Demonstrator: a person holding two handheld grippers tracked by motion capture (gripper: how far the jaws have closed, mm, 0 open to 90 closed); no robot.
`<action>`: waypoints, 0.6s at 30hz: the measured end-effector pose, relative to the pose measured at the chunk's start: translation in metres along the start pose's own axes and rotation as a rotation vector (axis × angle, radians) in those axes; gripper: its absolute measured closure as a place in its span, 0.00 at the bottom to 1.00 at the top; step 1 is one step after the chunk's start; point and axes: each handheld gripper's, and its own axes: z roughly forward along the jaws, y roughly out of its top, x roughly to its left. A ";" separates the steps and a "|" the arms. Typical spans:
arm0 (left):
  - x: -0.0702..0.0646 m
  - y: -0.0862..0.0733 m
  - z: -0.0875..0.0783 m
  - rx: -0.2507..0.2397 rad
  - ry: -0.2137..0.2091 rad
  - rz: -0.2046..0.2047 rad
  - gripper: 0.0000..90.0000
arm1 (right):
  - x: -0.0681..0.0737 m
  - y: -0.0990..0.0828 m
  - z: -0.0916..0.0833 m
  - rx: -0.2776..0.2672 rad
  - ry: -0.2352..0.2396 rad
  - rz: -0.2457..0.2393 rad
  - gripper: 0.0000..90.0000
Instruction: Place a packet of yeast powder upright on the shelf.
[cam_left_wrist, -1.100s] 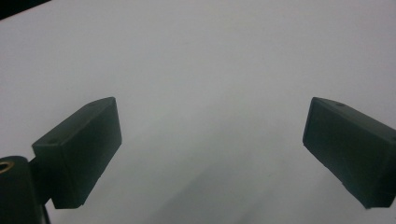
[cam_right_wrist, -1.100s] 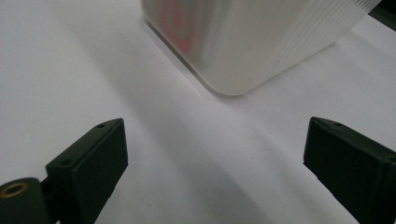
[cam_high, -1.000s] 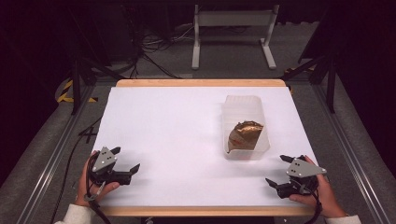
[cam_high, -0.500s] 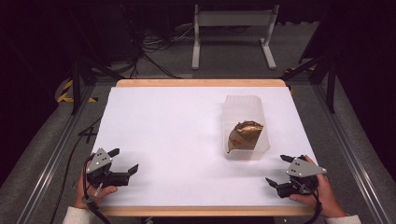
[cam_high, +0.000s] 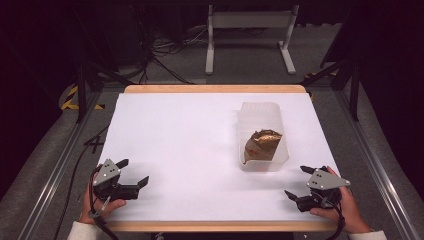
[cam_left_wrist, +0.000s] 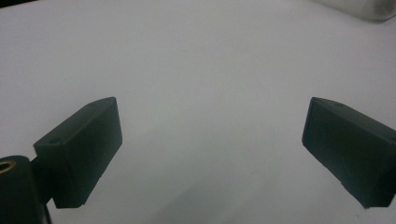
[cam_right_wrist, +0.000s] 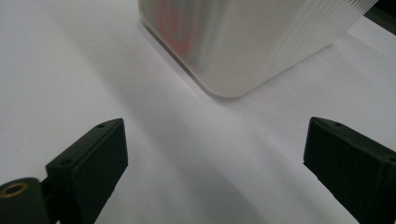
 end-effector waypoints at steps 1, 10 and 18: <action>0.000 0.000 0.000 0.000 0.002 -0.005 0.06 | 0.000 0.000 0.000 0.001 0.001 0.000 0.08; 0.000 0.000 0.003 0.009 0.001 0.003 0.06 | -0.001 -0.001 0.000 0.001 -0.001 0.001 0.08; -0.001 0.001 0.007 0.019 -0.005 -0.005 0.06 | -0.003 -0.002 0.000 0.002 -0.005 0.009 0.08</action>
